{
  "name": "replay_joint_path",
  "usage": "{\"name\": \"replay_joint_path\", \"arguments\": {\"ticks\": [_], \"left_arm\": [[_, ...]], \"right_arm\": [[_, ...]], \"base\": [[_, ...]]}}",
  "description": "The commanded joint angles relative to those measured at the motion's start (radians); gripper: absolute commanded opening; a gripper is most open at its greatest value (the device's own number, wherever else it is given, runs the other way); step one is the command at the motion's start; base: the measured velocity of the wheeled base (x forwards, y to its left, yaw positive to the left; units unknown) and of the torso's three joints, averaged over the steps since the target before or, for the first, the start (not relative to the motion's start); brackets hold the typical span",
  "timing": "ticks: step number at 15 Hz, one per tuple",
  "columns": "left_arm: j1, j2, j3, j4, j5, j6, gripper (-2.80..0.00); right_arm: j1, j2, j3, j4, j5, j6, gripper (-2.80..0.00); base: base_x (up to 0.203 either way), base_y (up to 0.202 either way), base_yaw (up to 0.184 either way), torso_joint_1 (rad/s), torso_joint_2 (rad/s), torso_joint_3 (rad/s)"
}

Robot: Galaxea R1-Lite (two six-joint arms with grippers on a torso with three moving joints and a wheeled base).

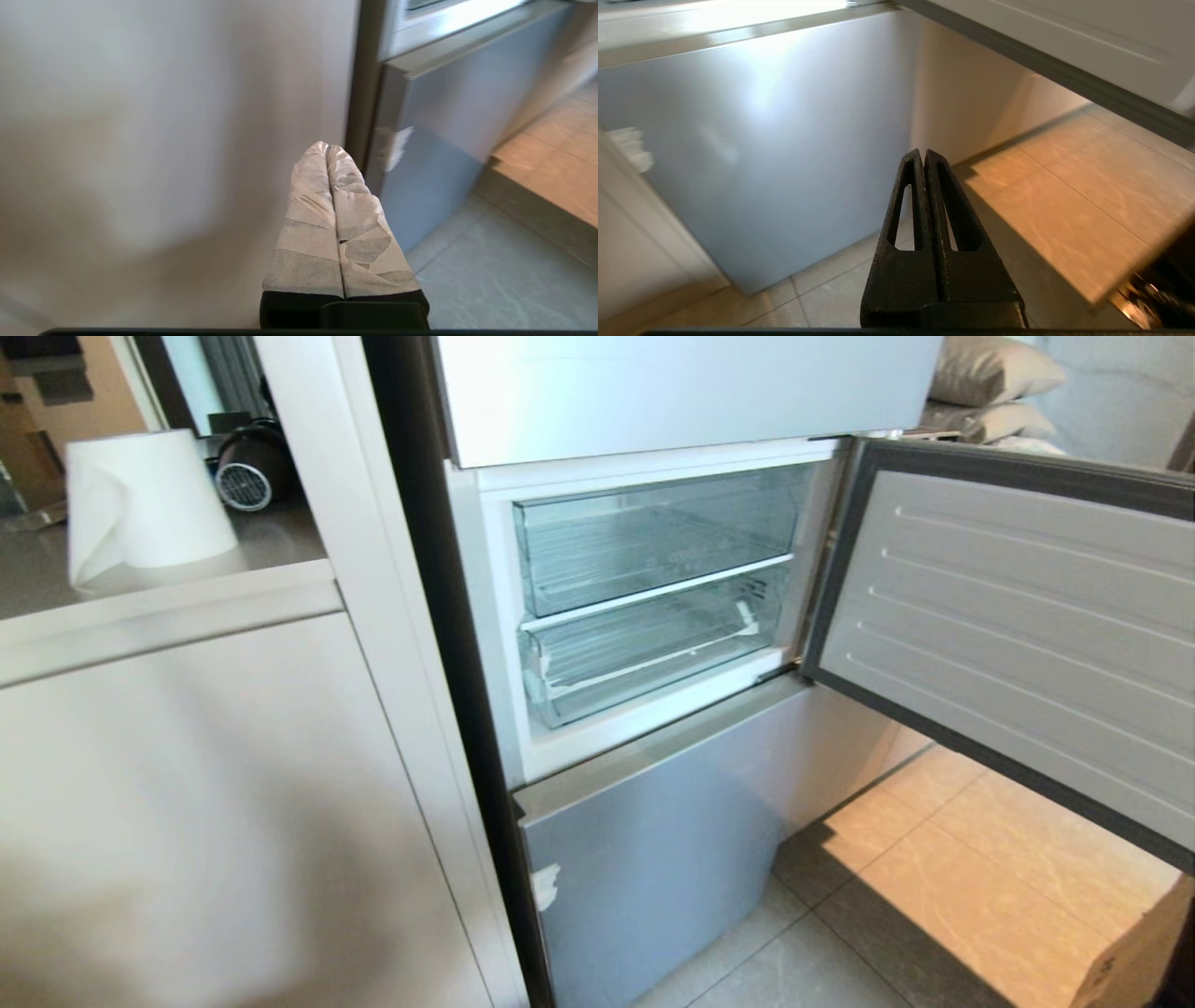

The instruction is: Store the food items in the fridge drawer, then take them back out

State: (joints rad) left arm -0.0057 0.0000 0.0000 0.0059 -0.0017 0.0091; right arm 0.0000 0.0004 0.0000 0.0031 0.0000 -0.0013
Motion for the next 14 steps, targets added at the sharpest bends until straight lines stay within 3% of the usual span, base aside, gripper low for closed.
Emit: {"name": "replay_joint_path", "arguments": {"ticks": [1,14], "left_arm": [[0.0,0.0,0.0,0.0,0.0,0.0,-2.8],[0.0,0.0,0.0,0.0,0.0,0.0,-2.8]], "right_arm": [[0.0,0.001,0.0,0.0,0.0,0.0,-2.8],[0.0,0.001,0.0,0.0,0.0,0.0,-2.8]], "base": [[-0.003,-0.009,0.169,0.018,0.0,0.002],[0.002,-0.008,0.17,0.001,0.0,0.002]]}}
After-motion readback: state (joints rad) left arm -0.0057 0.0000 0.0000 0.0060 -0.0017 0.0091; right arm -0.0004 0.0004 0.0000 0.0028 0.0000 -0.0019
